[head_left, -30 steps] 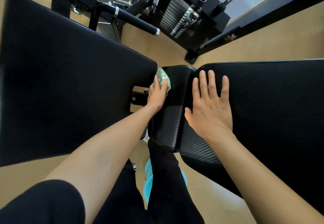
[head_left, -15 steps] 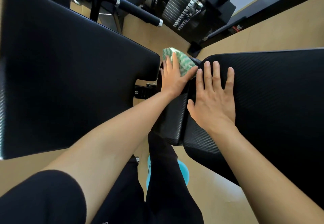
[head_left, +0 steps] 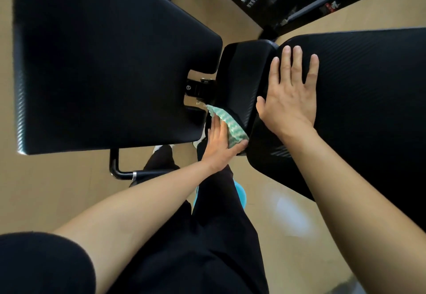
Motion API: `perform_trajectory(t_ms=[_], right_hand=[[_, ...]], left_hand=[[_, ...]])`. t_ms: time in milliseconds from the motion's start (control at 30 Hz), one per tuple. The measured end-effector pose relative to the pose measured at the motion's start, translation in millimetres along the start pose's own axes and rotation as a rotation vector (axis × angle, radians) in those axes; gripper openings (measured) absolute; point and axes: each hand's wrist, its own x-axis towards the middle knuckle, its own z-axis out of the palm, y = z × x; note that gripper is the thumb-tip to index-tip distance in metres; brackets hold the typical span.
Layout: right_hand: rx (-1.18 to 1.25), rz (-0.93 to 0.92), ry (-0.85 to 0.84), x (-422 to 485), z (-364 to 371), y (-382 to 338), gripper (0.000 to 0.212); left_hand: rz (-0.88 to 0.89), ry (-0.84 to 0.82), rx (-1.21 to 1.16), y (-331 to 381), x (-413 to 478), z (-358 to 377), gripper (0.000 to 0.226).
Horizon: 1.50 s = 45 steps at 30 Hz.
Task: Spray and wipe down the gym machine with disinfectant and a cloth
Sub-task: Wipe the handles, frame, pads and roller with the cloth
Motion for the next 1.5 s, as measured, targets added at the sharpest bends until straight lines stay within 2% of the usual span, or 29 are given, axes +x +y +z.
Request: perform_trajectory(t_ms=[100, 200, 333, 467, 567, 700, 833, 933, 1033, 1133, 1233, 1333, 1400, 1500], right_hand=[[0.021, -0.019, -0.015, -5.8, 0.5, -6.8, 0.086], [0.038, -0.083, -0.051, -20.3, 4.5, -18.2, 0.085], [0.026, -0.149, -0.062, -33.5, 13.2, -26.8, 0.082], [0.041, -0.160, -0.035, -32.3, 15.3, -25.0, 0.079], [0.079, -0.167, -0.026, -32.6, 14.4, -25.9, 0.077], [0.101, -0.174, -0.021, -32.8, 14.5, -25.8, 0.072], [0.152, -0.173, -0.003, -33.8, 14.5, -25.2, 0.067], [0.171, -0.168, -0.020, -35.7, 12.8, -25.9, 0.065], [0.229, -0.163, -0.022, -42.2, 11.0, -29.7, 0.062], [0.288, -0.198, -0.057, -64.2, 11.4, -38.6, 0.062], [0.299, -0.242, -0.094, -92.8, 14.9, -48.3, 0.071], [0.449, -0.168, -0.060, -116.0, 15.9, -54.7, 0.065], [0.588, -0.094, -0.030, -132.7, 16.5, -62.3, 0.055], [0.674, -0.056, -0.006, -157.4, 21.5, -73.9, 0.045]], left_hand=[[-0.067, 0.015, -0.044, 6.4, 7.5, -1.4, 0.112], [-0.217, 0.024, -0.087, 19.0, 37.5, -11.2, 0.106], [-0.335, 0.034, -0.207, 28.4, 87.3, -41.1, 0.119], [-0.419, 0.011, -0.352, 12.6, 105.3, -53.0, 0.108], [-0.463, -0.029, -0.460, -10.3, 82.1, -49.6, 0.098], [-0.634, -0.052, -0.597, -38.0, 49.5, -36.8, 0.086], [-0.803, 0.043, -0.895, -29.1, 40.8, -29.1, 0.068], [-0.901, 0.109, -0.973, -15.4, 31.2, -28.1, 0.051], [-0.976, 0.064, -1.025, -8.7, 19.3, -30.5, 0.044], [-0.969, -0.062, -1.021, 5.0, 6.0, -43.9, 0.031], [-0.941, -0.228, -0.950, 21.7, -5.0, -65.1, 0.028], [-0.895, -0.334, -0.901, 33.8, -12.7, -82.6, 0.030], [-0.798, -0.264, -0.889, 36.5, -10.7, -91.7, 0.036], [-0.554, -0.028, -0.784, 36.7, 2.2, -100.2, 0.041]])
